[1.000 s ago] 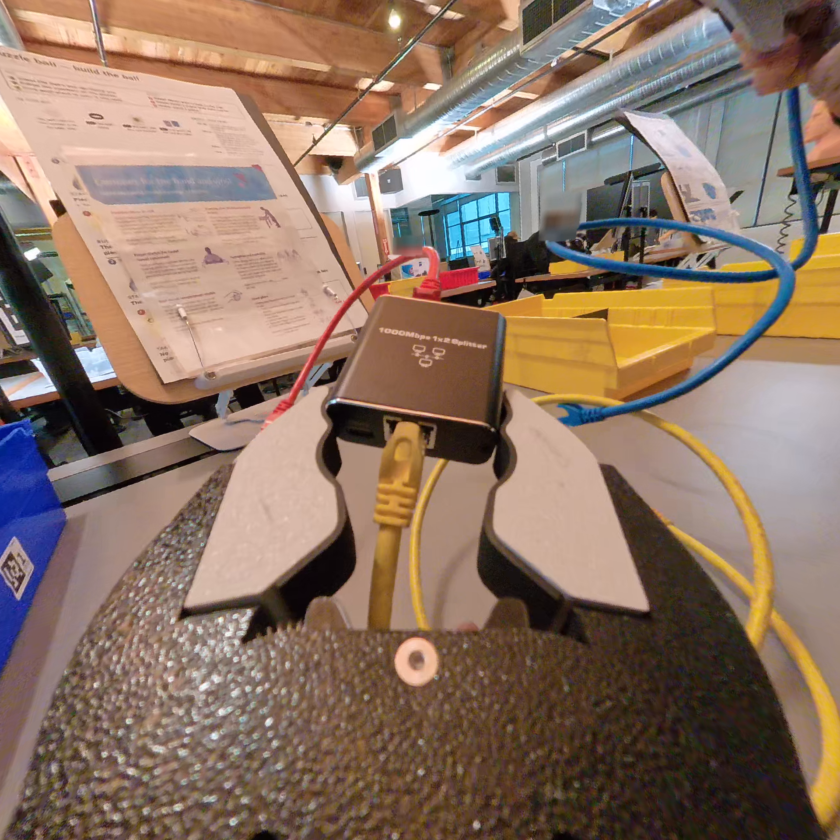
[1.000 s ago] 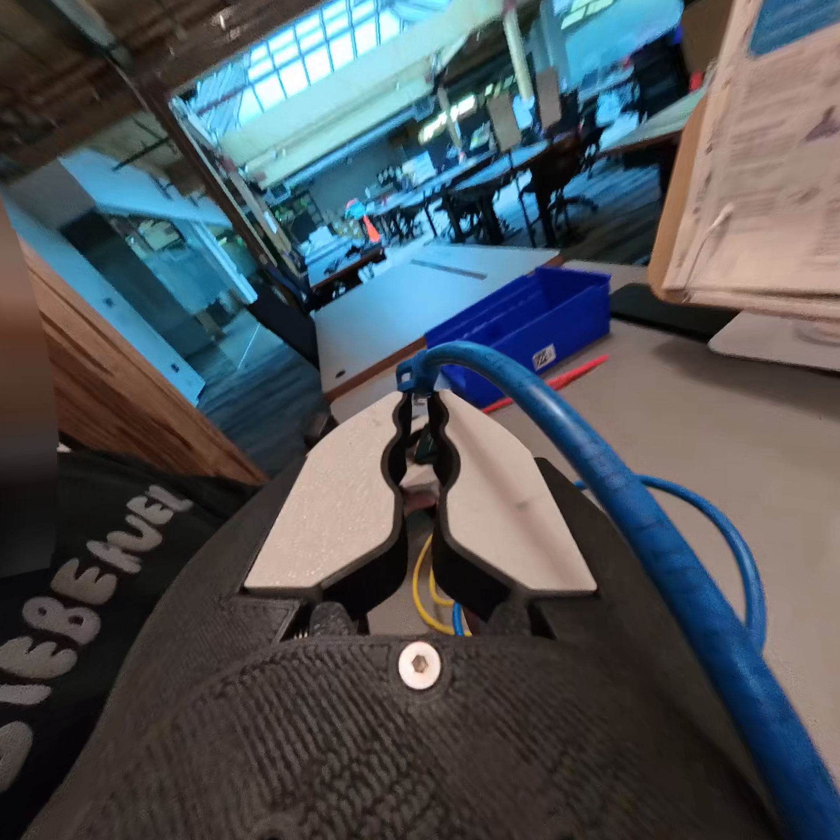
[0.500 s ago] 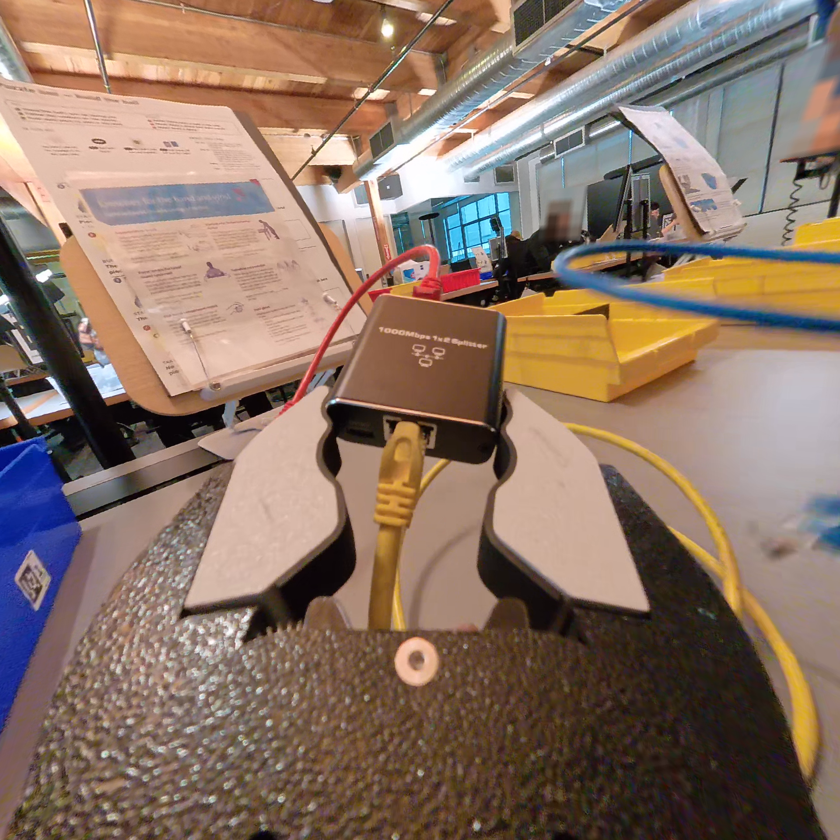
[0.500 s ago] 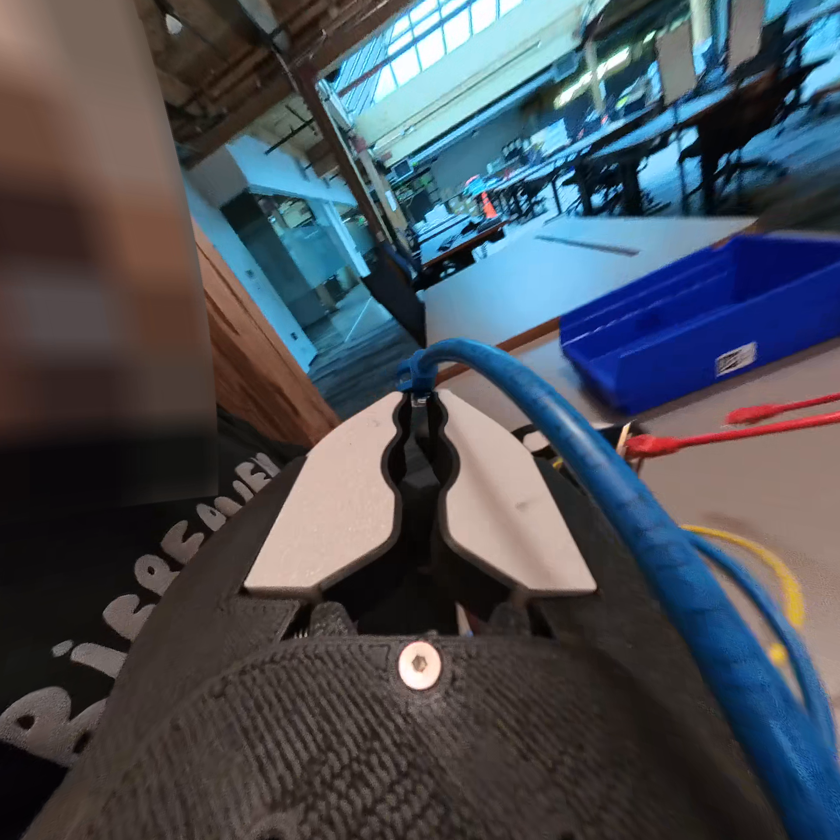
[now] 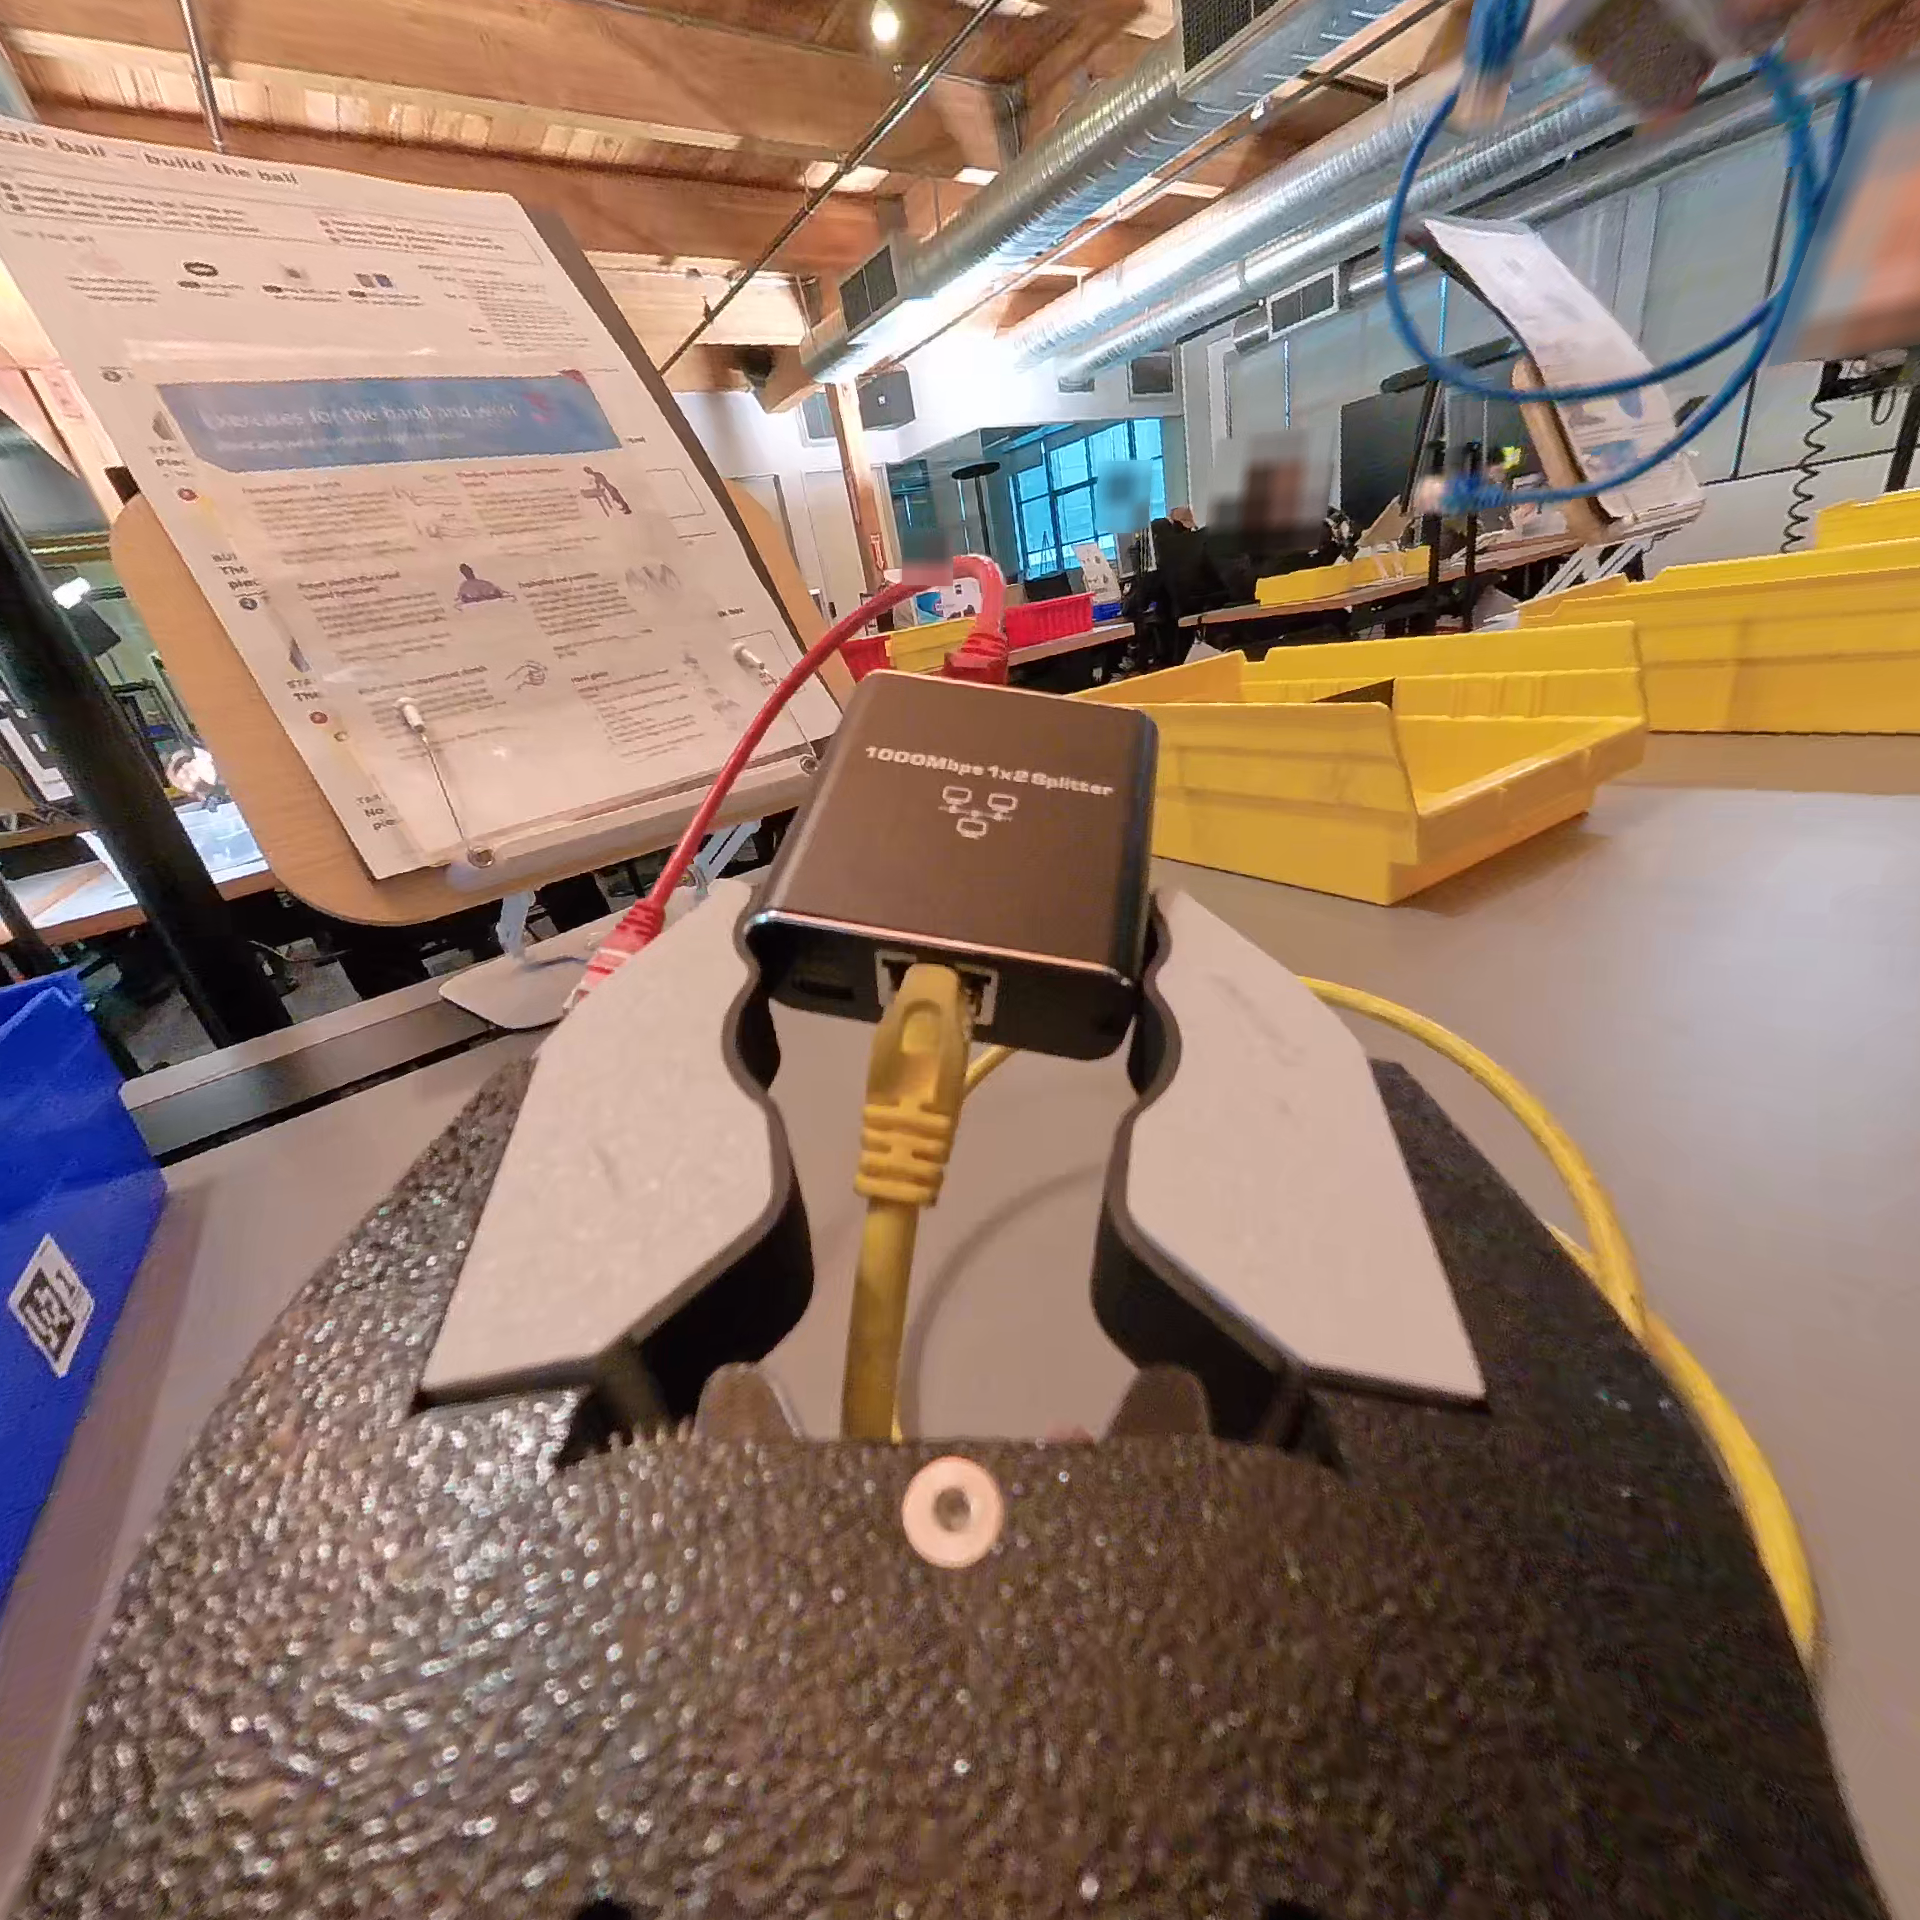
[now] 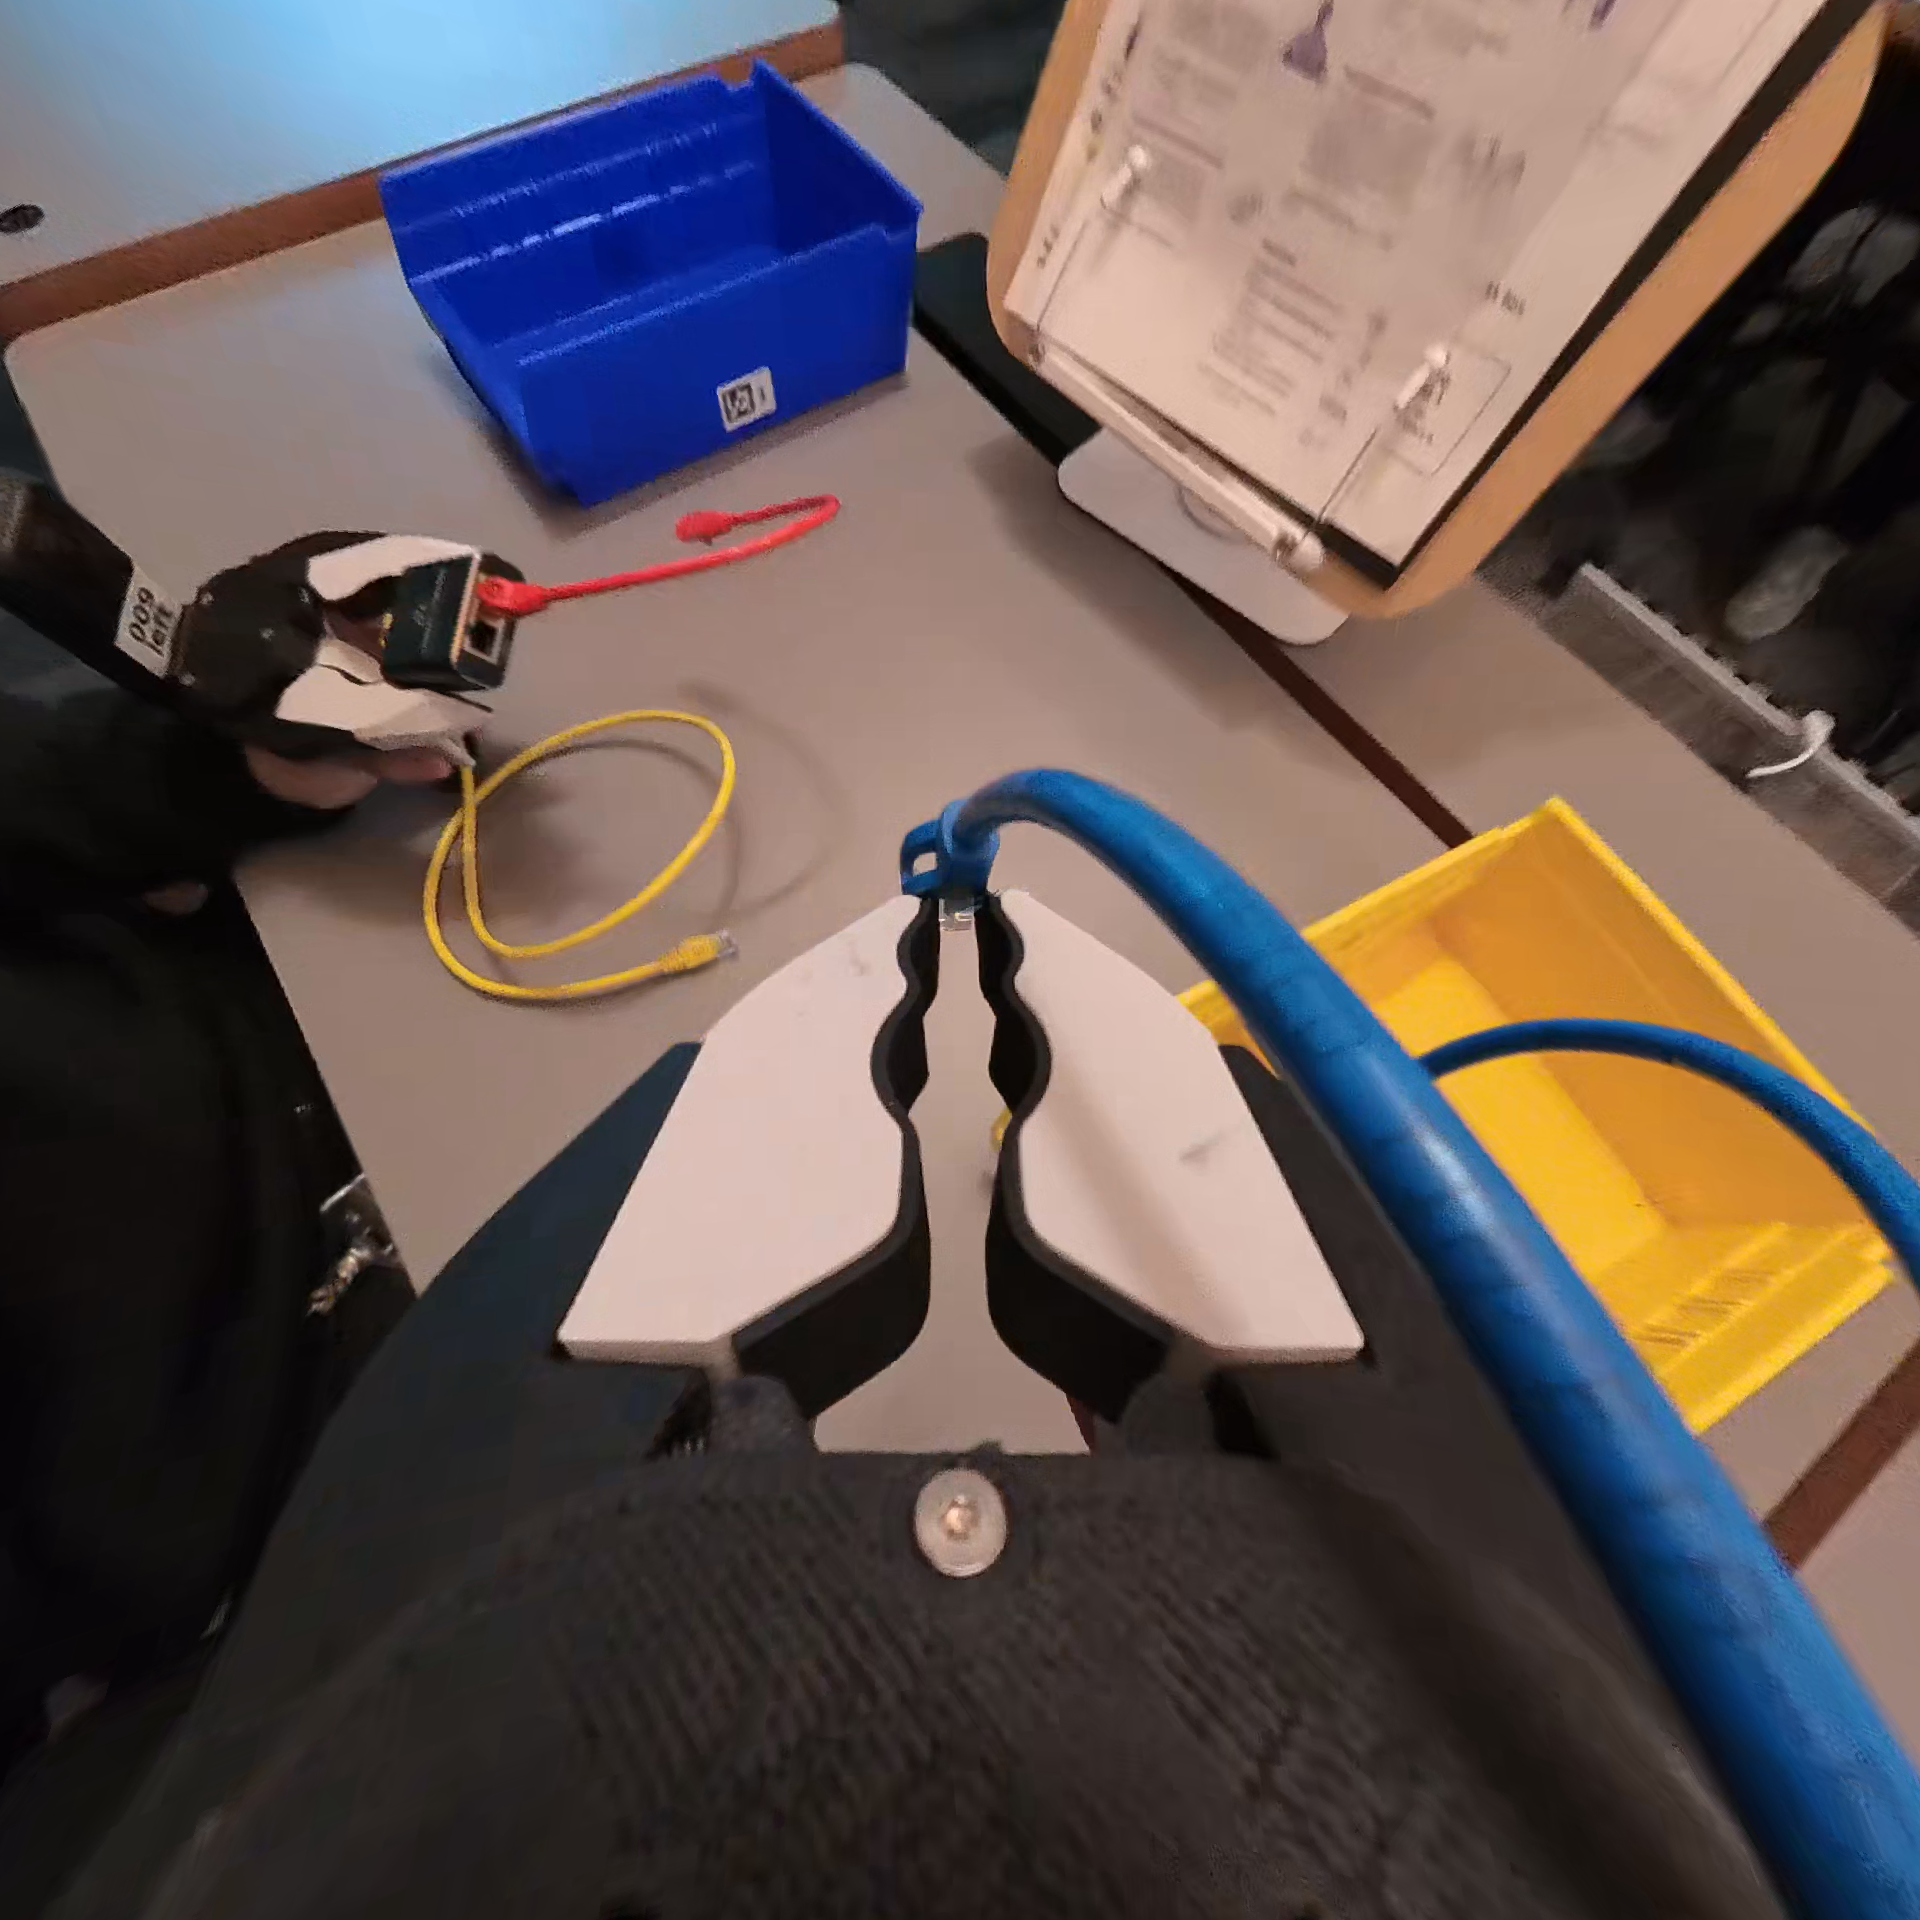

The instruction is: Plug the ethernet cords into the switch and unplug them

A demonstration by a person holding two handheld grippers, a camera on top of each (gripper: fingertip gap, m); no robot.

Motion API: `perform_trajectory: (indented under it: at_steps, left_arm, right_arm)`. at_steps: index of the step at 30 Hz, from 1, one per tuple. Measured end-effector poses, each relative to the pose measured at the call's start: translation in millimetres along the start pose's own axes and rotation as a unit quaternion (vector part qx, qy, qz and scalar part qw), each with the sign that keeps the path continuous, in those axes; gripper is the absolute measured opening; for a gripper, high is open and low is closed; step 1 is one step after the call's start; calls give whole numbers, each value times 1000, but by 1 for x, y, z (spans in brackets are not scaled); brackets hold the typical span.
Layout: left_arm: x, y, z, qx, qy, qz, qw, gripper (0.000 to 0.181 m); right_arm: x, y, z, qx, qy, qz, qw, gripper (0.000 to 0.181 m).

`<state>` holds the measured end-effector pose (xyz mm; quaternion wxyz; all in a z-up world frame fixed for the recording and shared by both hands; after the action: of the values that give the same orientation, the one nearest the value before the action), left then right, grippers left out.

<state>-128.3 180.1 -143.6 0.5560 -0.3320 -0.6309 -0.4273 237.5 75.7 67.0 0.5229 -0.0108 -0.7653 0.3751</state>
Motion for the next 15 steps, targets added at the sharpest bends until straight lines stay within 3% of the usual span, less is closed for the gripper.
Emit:
perform_trajectory:
  at_steps: [9,15]
  left_arm:
    - [-1,0,0,-6,0,3,1000,65]
    - [-1,0,1,-8,-5,1,1000,65]
  right_arm:
    - [-59,59,-37,142,62,-6,988,6]
    - [-88,85,-57,126,63,16,990,7]
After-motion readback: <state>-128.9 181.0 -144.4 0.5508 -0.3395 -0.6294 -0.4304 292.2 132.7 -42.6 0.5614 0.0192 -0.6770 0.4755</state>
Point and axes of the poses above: each gripper's, where its closed fingertips meet, y out along the fingers, x out of its top, z = x × y across the jaws, the point moved 8 cm from there along -y, back along the fingers, and after that the axes turned 11 degrees about -y, right-handed, at the moved point
